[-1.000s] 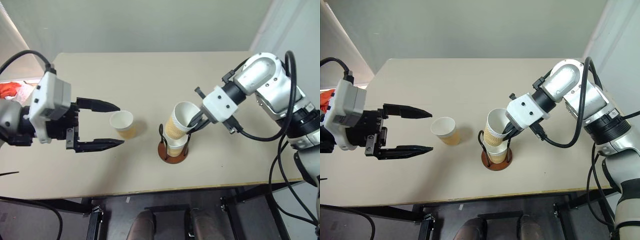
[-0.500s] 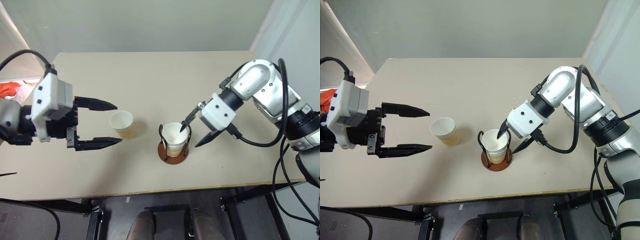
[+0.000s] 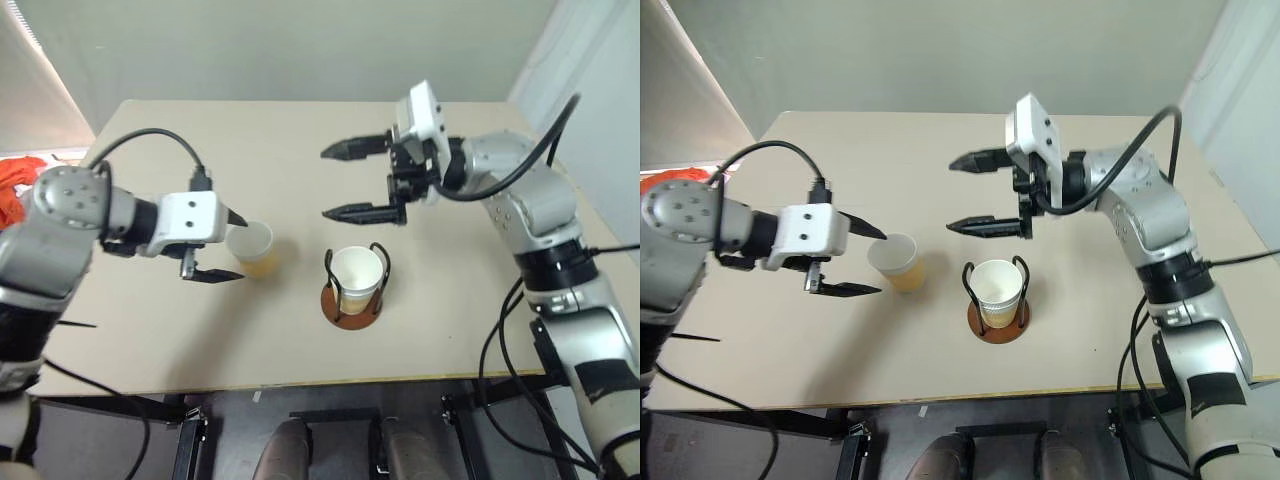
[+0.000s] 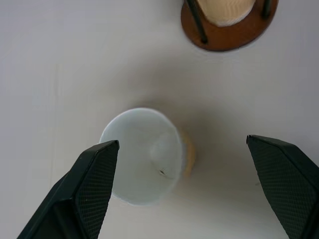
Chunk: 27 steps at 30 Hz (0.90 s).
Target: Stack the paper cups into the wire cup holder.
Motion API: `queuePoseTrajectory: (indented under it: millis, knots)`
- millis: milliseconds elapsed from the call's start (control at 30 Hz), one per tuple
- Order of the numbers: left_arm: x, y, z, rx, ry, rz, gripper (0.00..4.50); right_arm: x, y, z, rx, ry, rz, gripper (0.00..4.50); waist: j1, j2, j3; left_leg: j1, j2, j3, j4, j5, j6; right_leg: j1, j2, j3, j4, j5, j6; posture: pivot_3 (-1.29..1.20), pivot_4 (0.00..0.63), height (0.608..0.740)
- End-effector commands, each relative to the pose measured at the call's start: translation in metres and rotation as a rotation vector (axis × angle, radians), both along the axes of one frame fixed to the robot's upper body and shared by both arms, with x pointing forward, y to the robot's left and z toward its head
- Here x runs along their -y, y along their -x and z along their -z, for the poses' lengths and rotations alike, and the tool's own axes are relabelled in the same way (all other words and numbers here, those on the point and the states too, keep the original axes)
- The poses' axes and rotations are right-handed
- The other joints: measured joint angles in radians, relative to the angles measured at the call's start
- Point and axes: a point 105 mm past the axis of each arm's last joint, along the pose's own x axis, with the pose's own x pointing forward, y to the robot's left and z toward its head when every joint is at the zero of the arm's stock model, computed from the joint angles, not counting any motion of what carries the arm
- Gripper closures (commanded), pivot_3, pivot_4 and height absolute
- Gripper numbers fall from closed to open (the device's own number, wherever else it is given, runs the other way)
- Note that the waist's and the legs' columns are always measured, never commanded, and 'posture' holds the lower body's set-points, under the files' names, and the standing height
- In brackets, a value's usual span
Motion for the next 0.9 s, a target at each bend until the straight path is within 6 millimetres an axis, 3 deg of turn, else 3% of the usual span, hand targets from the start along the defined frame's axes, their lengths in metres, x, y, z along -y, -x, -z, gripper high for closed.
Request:
queuePoseTrajectory:
  millis: [33, 300, 433, 733, 767, 900]
  knots:
    - [0.000, -0.004, 0.003, 0.003, -0.074, 0.038, 0.00, 0.007, 0.008, -0.021, 0.055, -0.059, 0.052, 0.14, -0.002, 0.000, 0.000, -0.001, 0.000, 0.000, 0.000, 0.000, 0.000, -0.001, 0.000, 0.000, 0.000, 0.004, 0.006, 0.00, 0.150, 0.740]
    - [0.000, -0.011, 0.023, -0.055, -0.131, 0.065, 0.00, 0.016, 0.008, -0.019, 0.038, -0.075, 0.140, 0.14, -0.007, 0.000, 0.000, 0.000, 0.001, 0.000, -0.001, 0.001, -0.002, -0.002, 0.000, -0.001, 0.000, 0.005, 0.016, 0.00, 0.150, 0.740]
    - [0.002, -0.021, 0.029, -0.031, -0.127, 0.082, 0.92, 0.020, 0.009, -0.020, 0.038, -0.083, 0.173, 0.11, -0.006, 0.000, 0.000, 0.000, 0.001, 0.000, 0.000, 0.002, -0.001, -0.002, 0.000, 0.000, 0.000, 0.006, 0.017, 0.00, 0.150, 0.740]
    - [-0.005, -0.036, 0.029, 0.005, -0.156, 0.067, 4.26, 0.052, 0.027, -0.006, 0.006, -0.016, 0.164, 0.11, 0.005, -0.001, 0.000, -0.001, 0.000, 0.000, 0.003, 0.006, 0.001, 0.001, 0.000, 0.000, -0.001, 0.008, 0.015, 0.00, 0.150, 0.740]
    - [-0.004, -0.037, 0.027, 0.006, -0.159, 0.073, 4.46, 0.059, 0.030, -0.004, 0.001, -0.008, 0.166, 0.11, 0.005, -0.001, 0.000, -0.001, 0.000, 0.000, 0.003, 0.006, 0.001, 0.001, 0.000, 0.000, -0.001, 0.008, 0.015, 0.00, 0.150, 0.740]
    - [0.000, -0.038, 0.011, 0.016, -0.142, 0.104, 4.46, 0.084, 0.055, -0.008, -0.022, -0.027, 0.132, 0.11, 0.010, -0.001, 0.000, -0.003, 0.000, 0.001, 0.003, 0.006, 0.001, 0.001, 0.000, 0.000, -0.002, 0.009, 0.017, 0.00, 0.150, 0.740]
